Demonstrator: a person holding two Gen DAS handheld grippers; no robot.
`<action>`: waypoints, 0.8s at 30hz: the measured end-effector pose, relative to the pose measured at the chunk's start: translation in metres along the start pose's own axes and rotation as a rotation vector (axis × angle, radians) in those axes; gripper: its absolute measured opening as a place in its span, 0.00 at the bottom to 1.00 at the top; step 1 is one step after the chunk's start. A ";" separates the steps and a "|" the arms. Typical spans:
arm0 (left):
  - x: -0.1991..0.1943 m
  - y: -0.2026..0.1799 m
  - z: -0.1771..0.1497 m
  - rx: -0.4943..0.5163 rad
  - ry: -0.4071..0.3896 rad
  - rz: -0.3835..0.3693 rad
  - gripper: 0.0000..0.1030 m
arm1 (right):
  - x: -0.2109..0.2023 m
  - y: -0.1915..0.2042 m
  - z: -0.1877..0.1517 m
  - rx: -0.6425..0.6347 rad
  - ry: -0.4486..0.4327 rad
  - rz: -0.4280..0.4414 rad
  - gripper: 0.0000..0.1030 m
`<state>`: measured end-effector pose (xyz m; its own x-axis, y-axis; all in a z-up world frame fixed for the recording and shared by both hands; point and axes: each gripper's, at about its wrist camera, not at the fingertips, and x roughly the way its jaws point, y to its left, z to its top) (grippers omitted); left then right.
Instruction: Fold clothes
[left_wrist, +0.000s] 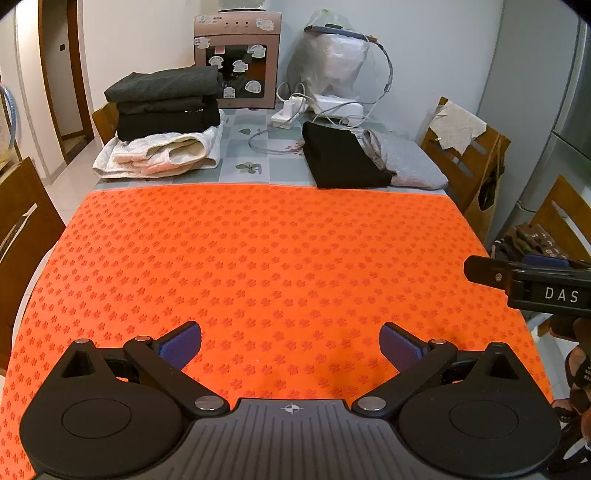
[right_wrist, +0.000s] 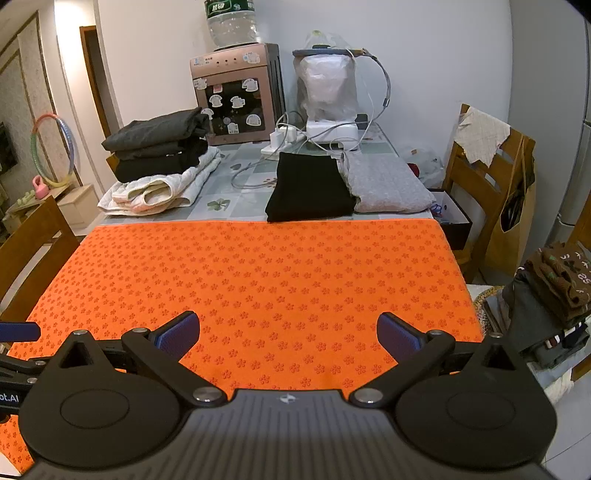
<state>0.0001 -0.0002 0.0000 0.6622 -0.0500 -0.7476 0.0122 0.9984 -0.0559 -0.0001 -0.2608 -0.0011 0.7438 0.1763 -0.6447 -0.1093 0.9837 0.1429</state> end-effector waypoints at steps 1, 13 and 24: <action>0.000 0.000 0.000 0.001 0.001 0.002 0.99 | 0.000 0.000 0.000 0.000 0.000 0.000 1.00; 0.003 0.005 -0.003 -0.001 -0.003 0.004 0.99 | 0.003 0.000 0.000 0.000 0.002 0.005 1.00; 0.002 0.007 -0.004 -0.007 -0.006 0.013 0.99 | -0.001 0.000 0.000 0.003 0.004 0.008 1.00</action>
<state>-0.0020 0.0066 -0.0045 0.6665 -0.0365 -0.7446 -0.0019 0.9987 -0.0506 -0.0006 -0.2613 -0.0001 0.7404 0.1846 -0.6464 -0.1132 0.9821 0.1508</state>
